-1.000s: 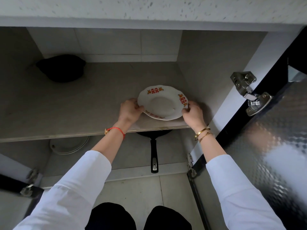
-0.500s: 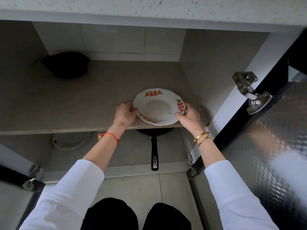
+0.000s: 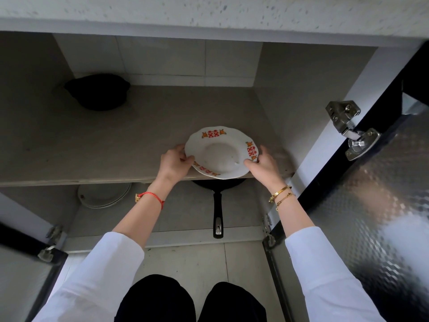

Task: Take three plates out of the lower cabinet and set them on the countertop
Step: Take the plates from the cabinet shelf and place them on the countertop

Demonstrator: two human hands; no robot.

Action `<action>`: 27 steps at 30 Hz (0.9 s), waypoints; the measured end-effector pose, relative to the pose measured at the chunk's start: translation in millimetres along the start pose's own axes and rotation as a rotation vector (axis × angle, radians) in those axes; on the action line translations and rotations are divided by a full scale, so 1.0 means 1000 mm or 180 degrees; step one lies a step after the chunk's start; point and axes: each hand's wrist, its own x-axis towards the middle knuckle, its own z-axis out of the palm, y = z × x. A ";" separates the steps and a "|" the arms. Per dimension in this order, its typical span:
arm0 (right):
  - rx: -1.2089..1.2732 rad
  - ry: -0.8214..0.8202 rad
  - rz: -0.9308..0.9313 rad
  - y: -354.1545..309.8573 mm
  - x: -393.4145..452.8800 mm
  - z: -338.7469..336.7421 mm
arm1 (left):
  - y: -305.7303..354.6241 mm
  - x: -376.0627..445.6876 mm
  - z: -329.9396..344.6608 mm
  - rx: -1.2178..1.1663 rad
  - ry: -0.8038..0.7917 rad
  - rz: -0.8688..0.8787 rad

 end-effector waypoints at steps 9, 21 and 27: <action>-0.0287 0.0002 -0.0216 -0.003 -0.013 -0.001 | -0.003 -0.017 -0.007 0.0015 0.0103 0.0221; -0.0104 -0.0209 -0.0508 -0.011 -0.055 0.024 | -0.026 -0.058 -0.048 0.0080 0.0247 0.0286; 0.0007 -0.0318 -0.0707 -0.022 -0.088 0.036 | -0.047 -0.097 -0.073 0.0059 0.0395 0.0232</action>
